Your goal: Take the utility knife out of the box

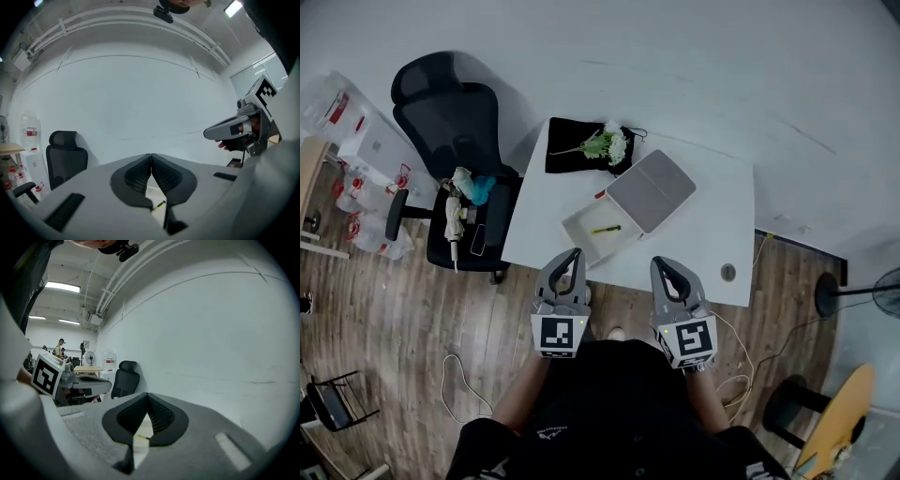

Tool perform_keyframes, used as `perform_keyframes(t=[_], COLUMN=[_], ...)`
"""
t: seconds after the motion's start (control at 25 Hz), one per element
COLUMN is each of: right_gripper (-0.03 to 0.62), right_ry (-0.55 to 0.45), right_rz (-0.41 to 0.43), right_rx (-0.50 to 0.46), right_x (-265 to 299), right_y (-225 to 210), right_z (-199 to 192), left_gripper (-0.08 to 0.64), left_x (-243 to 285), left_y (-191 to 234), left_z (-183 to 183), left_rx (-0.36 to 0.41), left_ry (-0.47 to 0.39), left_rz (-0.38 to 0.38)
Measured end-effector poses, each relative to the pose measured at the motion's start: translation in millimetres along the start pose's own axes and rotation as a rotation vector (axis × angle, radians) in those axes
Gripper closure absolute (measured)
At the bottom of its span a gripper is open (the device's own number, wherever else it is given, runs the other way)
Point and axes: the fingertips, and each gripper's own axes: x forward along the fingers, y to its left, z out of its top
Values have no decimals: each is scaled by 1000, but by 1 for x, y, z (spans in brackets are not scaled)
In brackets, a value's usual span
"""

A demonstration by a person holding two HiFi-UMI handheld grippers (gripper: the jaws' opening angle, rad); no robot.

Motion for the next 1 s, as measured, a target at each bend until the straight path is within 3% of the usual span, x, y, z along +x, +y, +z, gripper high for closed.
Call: perform_keyframes(t=[0.6,1.0], right_gripper=[588,588], right_ry=[64,55], right_rz=[-127,-258], right_rx=[5,19], right_x=[70,80], right_y=[2,-7], right_z=[7,4], left_gripper=[554,554], left_x=[85,125], left_y=[26,13], left_z=[-65,-120], left_rx=[84,185], left_ry=[174,309], left_rz=[-290,-469])
